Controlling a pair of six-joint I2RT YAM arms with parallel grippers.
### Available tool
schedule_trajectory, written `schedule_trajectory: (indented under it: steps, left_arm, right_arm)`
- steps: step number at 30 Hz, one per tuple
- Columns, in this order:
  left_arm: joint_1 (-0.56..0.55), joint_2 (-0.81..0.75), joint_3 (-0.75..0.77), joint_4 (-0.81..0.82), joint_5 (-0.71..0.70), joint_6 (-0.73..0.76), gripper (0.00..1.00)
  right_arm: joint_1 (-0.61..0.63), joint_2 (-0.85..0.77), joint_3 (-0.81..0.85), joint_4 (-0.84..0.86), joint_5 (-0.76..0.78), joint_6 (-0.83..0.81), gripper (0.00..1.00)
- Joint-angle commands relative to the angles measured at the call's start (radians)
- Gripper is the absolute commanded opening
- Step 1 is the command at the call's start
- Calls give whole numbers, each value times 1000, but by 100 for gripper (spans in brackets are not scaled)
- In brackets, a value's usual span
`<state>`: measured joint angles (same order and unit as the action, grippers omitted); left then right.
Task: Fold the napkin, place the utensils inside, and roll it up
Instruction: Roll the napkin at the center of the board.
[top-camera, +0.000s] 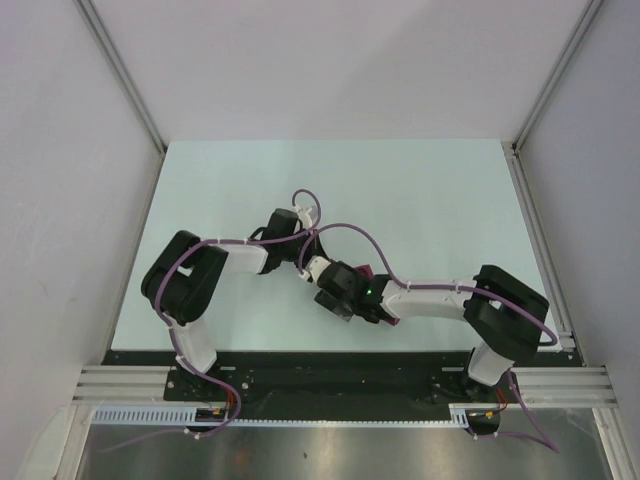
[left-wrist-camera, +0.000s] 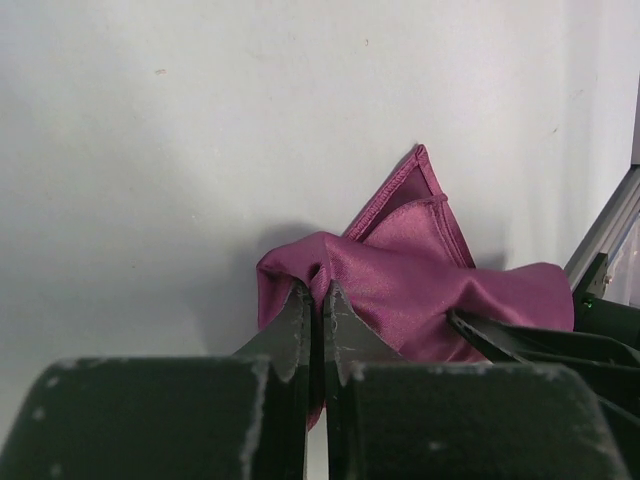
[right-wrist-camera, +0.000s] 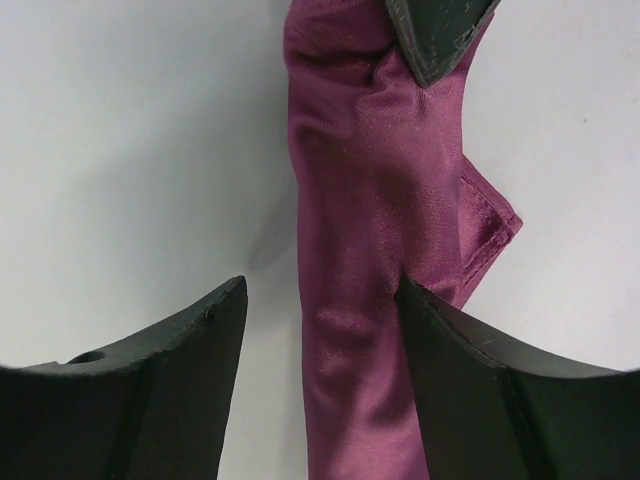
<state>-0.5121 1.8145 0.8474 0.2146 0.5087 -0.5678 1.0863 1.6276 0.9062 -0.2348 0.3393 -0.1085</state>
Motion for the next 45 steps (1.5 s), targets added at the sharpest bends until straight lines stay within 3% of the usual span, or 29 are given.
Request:
schedule_trajectory:
  steps: [1, 5, 9, 12, 17, 24, 27, 34, 45]
  left_arm:
    - [-3, 16, 30, -26, 17, 6, 0]
    - [-5, 16, 38, -23, 30, 9, 5]
    - [-5, 5, 53, -21, 30, 9, 28]
    - [1, -7, 79, -46, 16, 23, 40]
    - [30, -50, 94, -87, -30, 48, 50]
    - [57, -145, 21, -35, -58, 85, 57]
    - [58, -172, -21, 31, -26, 72, 59]
    - [46, -156, -59, 129, 39, 42, 60]
    - [14, -57, -50, 267, 120, -38, 55]
  right_arm:
    - [11, 40, 19, 46, 136, -39, 67]
    - [-5, 74, 25, 35, 123, -27, 67]
    - [-48, 81, 31, 16, 38, -4, 66]
    - [-104, 90, 40, -3, -78, 18, 65]
    - [-196, 90, 46, -11, -241, 49, 61]
    - [-327, 100, 60, -24, -483, 102, 36]
    - [-379, 107, 71, -34, -597, 104, 33]
    - [-473, 150, 114, -57, -911, 150, 30]
    - [-534, 192, 119, -47, -1028, 173, 30]
